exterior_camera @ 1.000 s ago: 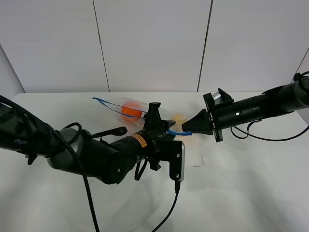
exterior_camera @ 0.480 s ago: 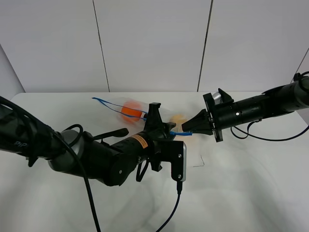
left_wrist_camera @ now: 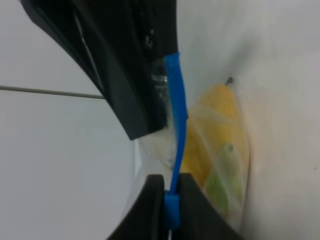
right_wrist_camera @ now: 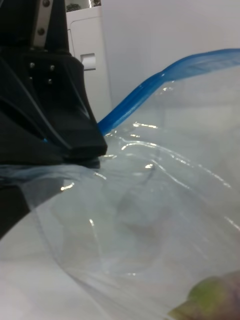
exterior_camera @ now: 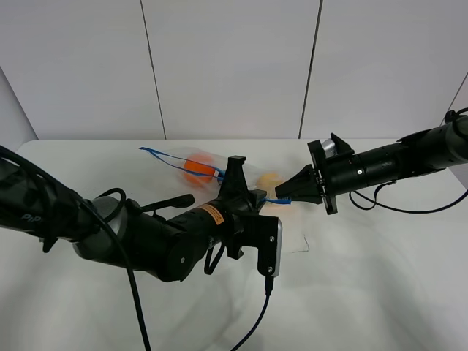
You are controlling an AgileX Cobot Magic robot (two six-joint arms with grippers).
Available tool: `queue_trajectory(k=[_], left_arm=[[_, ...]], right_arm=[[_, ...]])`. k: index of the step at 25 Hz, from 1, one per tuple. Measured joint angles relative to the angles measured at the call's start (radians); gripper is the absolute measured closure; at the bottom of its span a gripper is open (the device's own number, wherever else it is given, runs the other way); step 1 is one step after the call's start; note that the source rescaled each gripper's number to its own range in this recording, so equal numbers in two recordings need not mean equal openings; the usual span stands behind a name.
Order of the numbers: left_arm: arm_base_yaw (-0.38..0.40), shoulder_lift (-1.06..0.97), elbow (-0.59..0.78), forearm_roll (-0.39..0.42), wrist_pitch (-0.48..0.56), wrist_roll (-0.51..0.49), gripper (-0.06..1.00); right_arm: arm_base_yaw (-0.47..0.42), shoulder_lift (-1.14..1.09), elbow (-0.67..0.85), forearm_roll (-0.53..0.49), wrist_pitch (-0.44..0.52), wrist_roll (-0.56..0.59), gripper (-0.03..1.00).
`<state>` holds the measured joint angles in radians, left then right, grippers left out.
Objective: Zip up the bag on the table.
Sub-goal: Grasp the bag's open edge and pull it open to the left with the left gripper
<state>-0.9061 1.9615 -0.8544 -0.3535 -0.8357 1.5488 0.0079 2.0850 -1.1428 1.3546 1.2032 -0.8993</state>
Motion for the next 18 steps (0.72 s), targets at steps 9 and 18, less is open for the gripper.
queue_trajectory(k=[9, 18], left_arm=[[0.000, -0.011, 0.006, -0.036, -0.001, 0.043, 0.94], [0.074, -0.071, 0.078, -0.019, -0.028, 0.095, 0.94]], right_arm=[[0.000, 0.000, 0.000, 0.002, 0.004, 0.000, 0.96], [0.010, 0.000, 0.000, 0.022, 0.021, 0.000, 0.96]])
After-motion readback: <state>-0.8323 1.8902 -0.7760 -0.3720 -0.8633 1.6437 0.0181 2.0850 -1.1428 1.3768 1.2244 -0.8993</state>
